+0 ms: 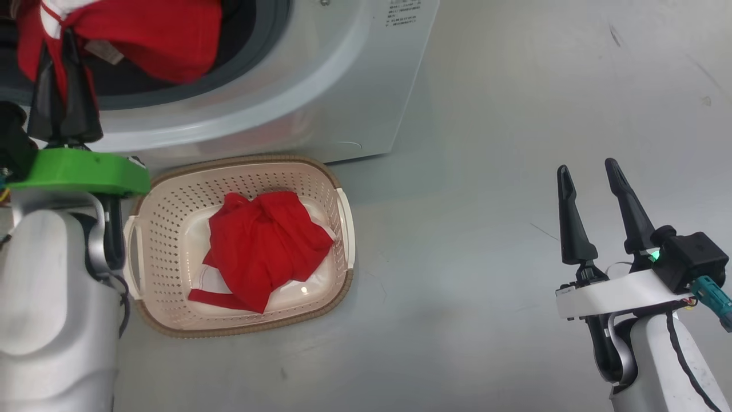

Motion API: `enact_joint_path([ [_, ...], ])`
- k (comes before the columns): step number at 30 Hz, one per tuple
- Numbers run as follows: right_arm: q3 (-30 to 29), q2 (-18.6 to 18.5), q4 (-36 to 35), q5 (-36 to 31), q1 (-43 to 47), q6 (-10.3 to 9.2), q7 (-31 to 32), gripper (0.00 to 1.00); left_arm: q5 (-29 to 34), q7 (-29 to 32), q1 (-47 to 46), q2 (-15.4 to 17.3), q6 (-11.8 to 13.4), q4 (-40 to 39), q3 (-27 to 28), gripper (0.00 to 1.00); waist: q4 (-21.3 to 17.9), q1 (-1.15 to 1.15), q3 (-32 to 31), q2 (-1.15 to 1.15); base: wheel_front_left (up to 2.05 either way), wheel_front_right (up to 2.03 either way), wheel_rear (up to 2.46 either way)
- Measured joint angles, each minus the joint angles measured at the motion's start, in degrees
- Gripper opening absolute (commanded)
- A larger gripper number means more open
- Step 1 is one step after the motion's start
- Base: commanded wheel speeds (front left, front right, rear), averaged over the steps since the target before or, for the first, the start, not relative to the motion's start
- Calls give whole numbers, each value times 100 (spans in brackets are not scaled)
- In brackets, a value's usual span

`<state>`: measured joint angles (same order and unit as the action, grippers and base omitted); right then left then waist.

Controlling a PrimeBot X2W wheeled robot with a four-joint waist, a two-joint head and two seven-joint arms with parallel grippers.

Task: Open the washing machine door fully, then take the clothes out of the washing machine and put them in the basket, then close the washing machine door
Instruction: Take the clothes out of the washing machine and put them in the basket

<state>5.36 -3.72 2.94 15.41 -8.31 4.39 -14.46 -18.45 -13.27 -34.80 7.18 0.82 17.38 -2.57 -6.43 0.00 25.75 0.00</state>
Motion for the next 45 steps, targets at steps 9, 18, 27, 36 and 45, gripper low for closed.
enact_joint_path([
  [9,-11,3,54,-44,203,3,0,100,31,-98,634,-248,118,-617,-27,0,170,0,-423,0,0,0,0],
  [18,26,10,110,-52,443,7,0,100,42,-101,1274,-292,175,-1139,-131,0,299,0,-851,0,0,0,0],
  [27,74,16,86,-52,559,9,0,100,-77,100,2166,-358,164,-824,-458,0,297,0,-996,0,0,0,0],
  [36,189,25,63,-52,647,26,0,100,-332,363,2581,-415,40,-133,-680,0,189,0,-987,0,0,0,0],
  [45,220,30,-73,-47,649,27,0,100,-468,539,2537,-430,-11,577,-745,0,31,0,-724,0,0,0,0],
])
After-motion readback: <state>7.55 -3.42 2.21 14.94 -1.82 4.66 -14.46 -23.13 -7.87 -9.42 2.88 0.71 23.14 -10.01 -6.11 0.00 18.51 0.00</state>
